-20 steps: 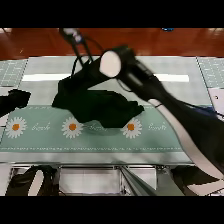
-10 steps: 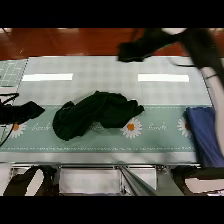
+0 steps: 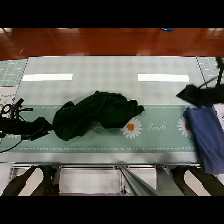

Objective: Fold the shirts.

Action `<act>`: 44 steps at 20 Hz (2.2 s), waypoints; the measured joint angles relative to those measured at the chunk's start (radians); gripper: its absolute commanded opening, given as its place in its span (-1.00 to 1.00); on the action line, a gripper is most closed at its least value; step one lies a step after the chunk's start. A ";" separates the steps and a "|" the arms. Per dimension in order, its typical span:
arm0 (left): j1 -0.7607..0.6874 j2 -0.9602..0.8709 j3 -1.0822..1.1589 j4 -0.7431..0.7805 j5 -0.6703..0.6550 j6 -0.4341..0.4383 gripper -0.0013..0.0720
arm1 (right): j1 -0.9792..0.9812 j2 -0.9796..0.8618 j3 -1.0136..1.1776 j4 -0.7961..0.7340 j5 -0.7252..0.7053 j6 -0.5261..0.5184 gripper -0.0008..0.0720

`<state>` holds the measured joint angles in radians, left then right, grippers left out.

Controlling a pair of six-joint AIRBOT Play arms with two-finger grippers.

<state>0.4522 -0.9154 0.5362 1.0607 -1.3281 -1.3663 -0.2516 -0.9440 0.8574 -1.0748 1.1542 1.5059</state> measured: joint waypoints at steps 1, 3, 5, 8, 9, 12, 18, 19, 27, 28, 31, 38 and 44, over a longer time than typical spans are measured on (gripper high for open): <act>0.003 -0.024 -0.006 -0.011 -0.008 0.005 0.41 | -0.024 0.022 -0.083 0.040 -0.014 -0.028 0.14; -0.003 -0.076 -0.016 -0.025 -0.009 0.017 0.41 | -0.041 0.042 -0.195 0.096 -0.043 -0.078 0.14; -0.014 -0.133 -0.022 -0.053 -0.007 0.027 0.41 | -0.028 0.044 -0.256 0.136 -0.079 -0.112 0.14; -0.055 -0.212 -0.026 -0.108 0.027 0.039 0.41 | 0.045 0.019 -0.298 0.193 -0.151 -0.126 0.14; -0.080 -0.237 -0.027 -0.126 0.040 0.043 0.39 | 0.083 0.001 -0.305 0.212 -0.180 -0.122 0.14; -0.152 -0.288 -0.028 -0.149 0.086 0.050 -0.92 | 0.202 -0.077 -0.316 0.278 -0.264 -0.108 0.14; -0.201 -0.311 -0.019 -0.165 0.141 0.108 -0.92 | 0.407 -0.228 -0.319 0.473 -0.353 -0.147 0.14; -0.203 -0.312 -0.019 -0.168 0.148 0.114 -0.92 | 0.441 -0.250 -0.315 0.515 -0.374 -0.153 0.14; -0.208 -0.295 -0.014 -0.187 0.226 0.133 -0.92 | 0.600 -0.443 -0.152 0.660 -0.494 -0.182 -0.90; -0.208 -0.283 -0.006 -0.194 0.251 0.134 -0.92 | 0.600 -0.454 -0.121 0.655 -0.481 -0.197 -0.91; -0.208 -0.205 0.071 -0.262 0.256 0.146 -0.92 | 0.566 -0.433 0.011 0.567 -0.390 -0.206 -0.91; -0.208 0.004 0.578 -0.423 0.256 0.155 -0.92 | 0.426 -0.241 0.586 0.203 -0.117 -0.063 -0.91; -0.164 0.118 1.029 -0.454 0.256 0.140 -0.92 | 0.401 -0.015 0.937 -0.053 0.110 -0.013 -0.91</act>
<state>0.2878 -0.7975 1.5650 0.6071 -1.0721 -1.2266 0.1497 -0.9588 1.7947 -1.1275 1.2640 1.4933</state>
